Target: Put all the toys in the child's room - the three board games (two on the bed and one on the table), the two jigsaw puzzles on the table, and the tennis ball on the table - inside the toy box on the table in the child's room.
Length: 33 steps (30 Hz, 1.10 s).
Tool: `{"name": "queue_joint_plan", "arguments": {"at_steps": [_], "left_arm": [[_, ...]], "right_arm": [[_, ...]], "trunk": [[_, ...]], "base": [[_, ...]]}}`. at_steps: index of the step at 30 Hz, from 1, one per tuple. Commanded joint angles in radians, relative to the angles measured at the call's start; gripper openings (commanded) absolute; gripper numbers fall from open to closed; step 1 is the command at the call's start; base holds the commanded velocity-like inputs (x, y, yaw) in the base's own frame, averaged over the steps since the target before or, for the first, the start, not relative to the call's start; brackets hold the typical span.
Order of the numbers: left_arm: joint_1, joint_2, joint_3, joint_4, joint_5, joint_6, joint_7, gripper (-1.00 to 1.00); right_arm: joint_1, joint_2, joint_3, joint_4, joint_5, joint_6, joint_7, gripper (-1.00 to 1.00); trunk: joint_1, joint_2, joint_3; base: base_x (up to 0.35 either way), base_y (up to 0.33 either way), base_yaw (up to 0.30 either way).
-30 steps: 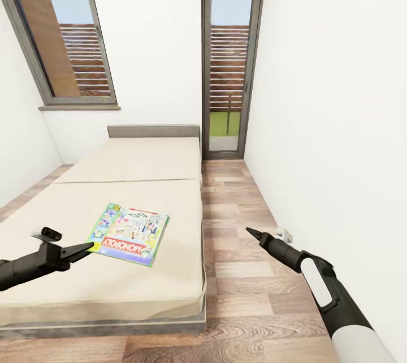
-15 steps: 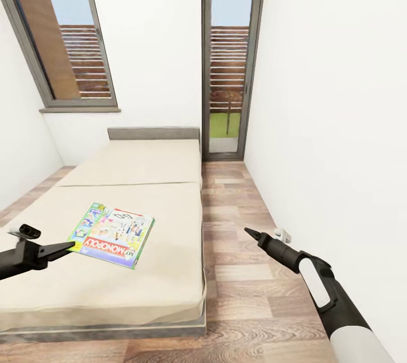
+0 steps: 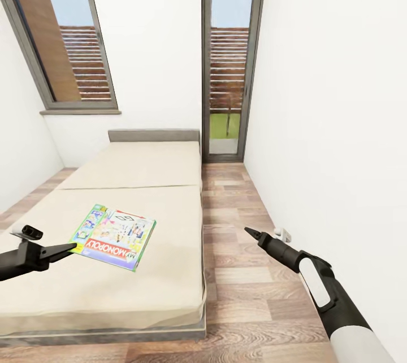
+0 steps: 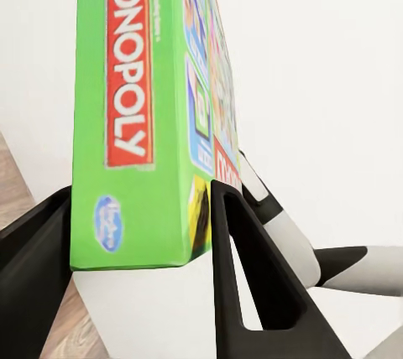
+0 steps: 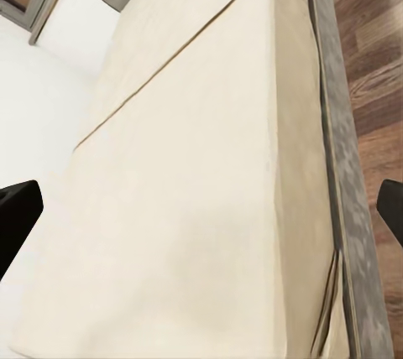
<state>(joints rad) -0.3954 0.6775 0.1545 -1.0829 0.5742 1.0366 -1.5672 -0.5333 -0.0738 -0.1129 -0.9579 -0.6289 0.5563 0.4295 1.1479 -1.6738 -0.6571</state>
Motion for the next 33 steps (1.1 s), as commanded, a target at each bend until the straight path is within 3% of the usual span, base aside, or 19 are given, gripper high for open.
{"name": "queue_joint_plan", "arguments": {"at_steps": [1,9,33], "left_arm": [[0.0,0.0,-0.001,0.0,-0.001,0.011,-0.004,-1.0],[0.0,-0.005,-0.002,0.0,-0.003,0.011,-0.004,-1.0],[0.0,-0.009,-0.002,-0.002,-0.004,0.01,-0.004,-1.0]], "right_arm": [[-0.001,0.0,-0.002,-0.001,-0.005,0.007,0.001,1.0],[-0.001,0.002,-0.001,-0.001,-0.003,0.004,0.003,1.0],[0.0,0.001,-0.001,-0.013,-0.003,0.002,0.005,1.0]], "trunk": [[-0.004,0.007,0.002],[-0.035,0.063,0.03],[-0.127,0.231,0.135]], "base": [[0.0,0.0,0.0],[0.0,0.0,0.04],[-0.038,0.0,0.185]]}}
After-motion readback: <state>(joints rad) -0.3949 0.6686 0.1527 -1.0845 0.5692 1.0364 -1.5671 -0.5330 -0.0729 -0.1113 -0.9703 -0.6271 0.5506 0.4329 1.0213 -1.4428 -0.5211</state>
